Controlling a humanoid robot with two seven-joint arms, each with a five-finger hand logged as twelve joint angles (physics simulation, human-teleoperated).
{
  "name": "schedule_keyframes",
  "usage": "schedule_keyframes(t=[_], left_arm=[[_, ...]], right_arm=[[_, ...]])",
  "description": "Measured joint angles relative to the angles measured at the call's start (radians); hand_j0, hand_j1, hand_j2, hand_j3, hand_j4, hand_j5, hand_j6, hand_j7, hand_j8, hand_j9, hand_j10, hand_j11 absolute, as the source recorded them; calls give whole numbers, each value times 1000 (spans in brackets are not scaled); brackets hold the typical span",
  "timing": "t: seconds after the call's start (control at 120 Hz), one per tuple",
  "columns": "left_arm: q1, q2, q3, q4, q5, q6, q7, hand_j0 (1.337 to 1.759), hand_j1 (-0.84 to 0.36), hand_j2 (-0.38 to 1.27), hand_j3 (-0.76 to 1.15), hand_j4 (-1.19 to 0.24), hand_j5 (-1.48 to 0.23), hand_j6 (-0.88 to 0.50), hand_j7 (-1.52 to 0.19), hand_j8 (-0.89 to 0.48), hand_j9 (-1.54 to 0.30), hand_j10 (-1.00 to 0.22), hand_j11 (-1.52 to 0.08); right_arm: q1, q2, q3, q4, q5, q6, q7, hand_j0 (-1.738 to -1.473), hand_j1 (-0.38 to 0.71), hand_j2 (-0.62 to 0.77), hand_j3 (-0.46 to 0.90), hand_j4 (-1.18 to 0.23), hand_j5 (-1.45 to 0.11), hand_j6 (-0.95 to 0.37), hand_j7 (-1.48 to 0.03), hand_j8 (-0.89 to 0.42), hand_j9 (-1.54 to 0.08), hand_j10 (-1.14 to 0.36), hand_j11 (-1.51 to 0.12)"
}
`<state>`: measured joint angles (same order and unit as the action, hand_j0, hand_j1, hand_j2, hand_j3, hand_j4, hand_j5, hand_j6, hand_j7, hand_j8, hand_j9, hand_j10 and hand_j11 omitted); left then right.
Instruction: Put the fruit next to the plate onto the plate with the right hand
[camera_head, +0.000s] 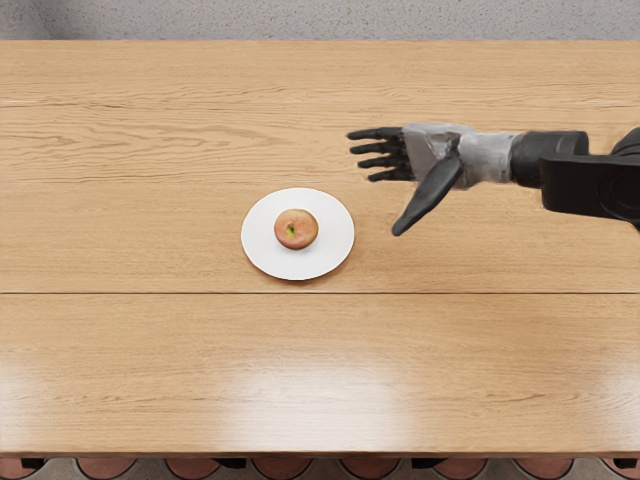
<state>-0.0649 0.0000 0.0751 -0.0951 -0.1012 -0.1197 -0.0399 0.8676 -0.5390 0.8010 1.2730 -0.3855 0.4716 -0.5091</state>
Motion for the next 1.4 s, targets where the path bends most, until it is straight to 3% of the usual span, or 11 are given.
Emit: schedule_keyframes(t=[0.2, 0.433, 1.4], left_arm=[[-1, 0, 0, 0, 0, 0, 0, 1658, 73, 46, 0, -230, -299, -230, -299, -230, -299, -230, -299], [0, 0, 0, 0, 0, 0, 0, 1658, 73, 46, 0, -230, -299, -230, -299, -230, -299, -230, -299], [-3, 0, -3, -3, 0, 0, 0, 1658, 73, 46, 0, -230, -299, -230, -299, -230, -299, -230, -299]], right_arm=[[-153, -190, 61, -30, 248, 119, 95, -1658, -294, -8, 0, -46, -60, -46, -60, -46, -60, -46, -60], [-235, -316, 64, -86, 415, 137, 118, -1658, -297, -7, 0, -43, -58, -43, -58, -43, -58, -43, -58], [-246, -308, 58, -92, 436, 140, 113, -1658, -298, -8, 0, -42, -56, -41, -57, -41, -56, -42, -56]])
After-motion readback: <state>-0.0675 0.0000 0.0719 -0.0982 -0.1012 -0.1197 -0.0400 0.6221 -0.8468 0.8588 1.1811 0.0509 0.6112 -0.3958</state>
